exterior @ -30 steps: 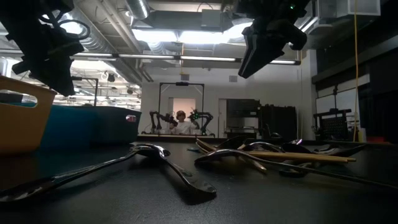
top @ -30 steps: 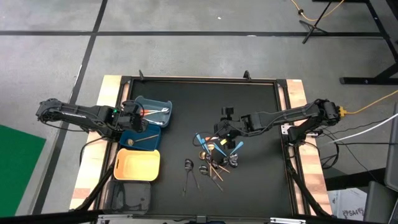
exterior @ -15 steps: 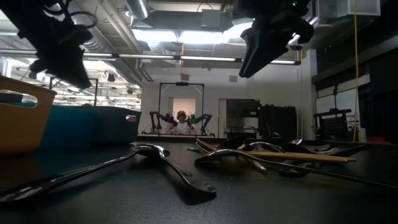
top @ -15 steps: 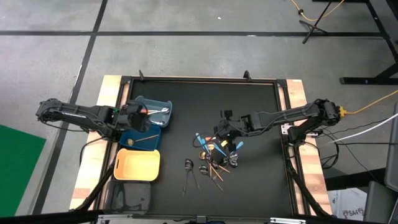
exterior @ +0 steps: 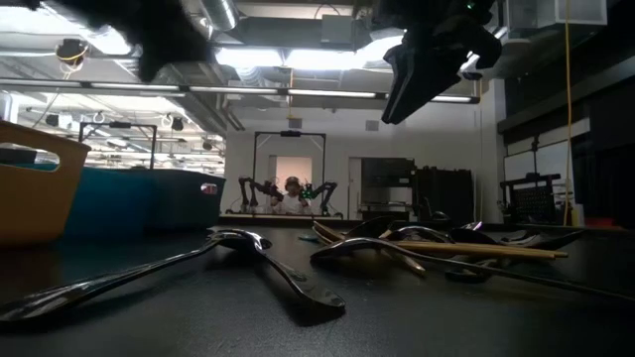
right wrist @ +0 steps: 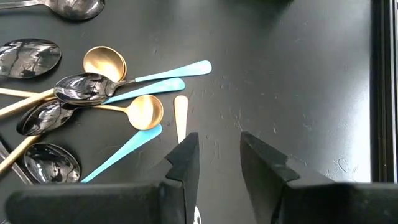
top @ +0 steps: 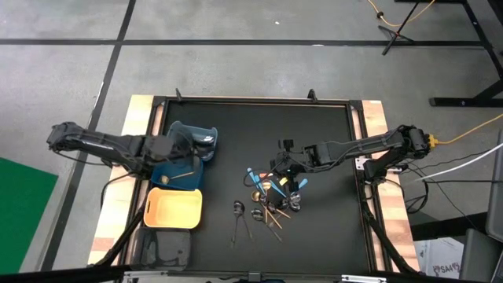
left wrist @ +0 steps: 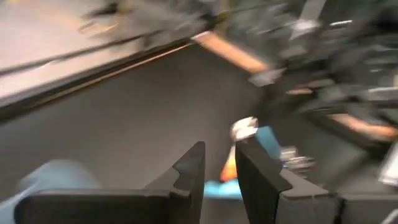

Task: Sort silverware by color (type)
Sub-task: Put the black spoon into the orange bin

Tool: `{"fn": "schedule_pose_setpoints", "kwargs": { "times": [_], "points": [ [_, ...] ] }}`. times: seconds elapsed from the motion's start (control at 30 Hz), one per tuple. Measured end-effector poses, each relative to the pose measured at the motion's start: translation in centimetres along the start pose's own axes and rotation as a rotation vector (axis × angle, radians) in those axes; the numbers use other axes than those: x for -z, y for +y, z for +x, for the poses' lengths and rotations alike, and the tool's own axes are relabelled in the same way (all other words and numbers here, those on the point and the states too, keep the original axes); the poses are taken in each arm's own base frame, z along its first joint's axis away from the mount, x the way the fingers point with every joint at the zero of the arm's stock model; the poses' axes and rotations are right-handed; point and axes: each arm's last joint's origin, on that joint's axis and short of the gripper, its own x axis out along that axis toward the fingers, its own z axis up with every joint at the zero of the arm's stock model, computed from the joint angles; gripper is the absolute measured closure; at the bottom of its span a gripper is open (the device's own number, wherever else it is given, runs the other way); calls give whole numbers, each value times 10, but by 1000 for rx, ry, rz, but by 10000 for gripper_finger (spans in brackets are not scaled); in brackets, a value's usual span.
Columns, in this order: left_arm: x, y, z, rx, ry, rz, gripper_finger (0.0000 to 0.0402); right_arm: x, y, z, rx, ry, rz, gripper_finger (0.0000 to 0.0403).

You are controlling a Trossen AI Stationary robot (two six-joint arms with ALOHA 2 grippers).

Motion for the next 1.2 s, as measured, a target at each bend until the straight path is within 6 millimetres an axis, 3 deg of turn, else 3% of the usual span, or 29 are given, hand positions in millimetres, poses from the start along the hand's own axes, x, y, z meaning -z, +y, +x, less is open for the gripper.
{"fn": "schedule_pose_setpoints", "kwargs": {
  "times": [0.17,0.43,0.67,0.97,1.2],
  "points": [
    [2,-33,22,243,-84,120,319,1,0,0,3,8,-2,297],
    [25,-75,53,485,-83,286,319,10,-1,-5,21,92,-24,297],
    [32,-113,83,567,-45,409,319,18,-7,-33,44,84,-14,297],
    [28,-148,118,584,-6,359,319,41,-15,-74,41,126,23,297],
    [24,-176,144,624,200,425,319,55,-19,-99,42,118,25,297]
  ]
}}
